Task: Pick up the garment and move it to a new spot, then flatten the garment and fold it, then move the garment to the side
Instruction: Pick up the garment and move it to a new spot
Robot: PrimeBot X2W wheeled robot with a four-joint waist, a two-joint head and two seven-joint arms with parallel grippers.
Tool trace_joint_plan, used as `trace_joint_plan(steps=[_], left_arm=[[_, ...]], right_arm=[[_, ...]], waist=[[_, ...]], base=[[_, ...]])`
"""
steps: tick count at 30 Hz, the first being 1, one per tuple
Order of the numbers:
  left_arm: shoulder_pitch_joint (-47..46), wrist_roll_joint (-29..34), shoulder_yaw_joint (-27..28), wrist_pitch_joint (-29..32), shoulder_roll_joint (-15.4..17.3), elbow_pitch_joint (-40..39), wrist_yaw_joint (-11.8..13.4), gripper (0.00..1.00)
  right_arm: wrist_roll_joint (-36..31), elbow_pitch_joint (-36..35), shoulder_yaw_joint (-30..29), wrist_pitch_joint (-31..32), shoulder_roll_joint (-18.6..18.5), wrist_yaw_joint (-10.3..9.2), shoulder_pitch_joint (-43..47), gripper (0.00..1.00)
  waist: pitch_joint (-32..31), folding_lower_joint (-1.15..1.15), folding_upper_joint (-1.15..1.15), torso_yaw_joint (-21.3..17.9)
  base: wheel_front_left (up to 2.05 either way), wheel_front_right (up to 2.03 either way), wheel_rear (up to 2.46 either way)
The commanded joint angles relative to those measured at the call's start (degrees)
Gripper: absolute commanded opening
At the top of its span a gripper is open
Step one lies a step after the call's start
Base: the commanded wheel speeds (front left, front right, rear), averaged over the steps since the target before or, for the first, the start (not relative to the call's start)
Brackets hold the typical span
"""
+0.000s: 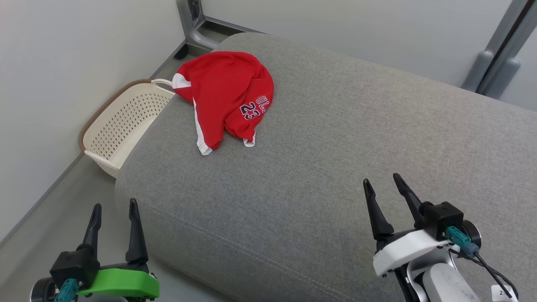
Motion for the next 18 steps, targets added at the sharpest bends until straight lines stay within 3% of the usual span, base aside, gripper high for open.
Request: trace_joint_plan(steps=[1,14,18], left_arm=[[1.0,-0.1,0.3,-0.2,-0.4,-0.4,0.2,1.00],[-0.7,1.1,0.7,-0.2,-1.5,-1.7,-1.8,1.00],[-4.3,0.0,1.5,-0.2,-0.4,-3.8,-3.2,1.00]], right_arm=[[-0.2,0.4,0.2,-0.1,-0.3,-0.07,-0.9,1.00],[-0.3,1.5,0.1,-0.2,-0.3,-0.06,-1.8,1.00],[-0.4,1.0,-0.2,-0.2,-0.3,-0.07,-1.5,1.00]], waist=[[0.5,0.00,0.00,0.3],[1.1,0.00,0.00,0.3],[1.3,0.00,0.00,0.3]], base=[[0.00,0.00,0.00],[0.00,0.00,0.00],[0.00,0.00,0.00]])
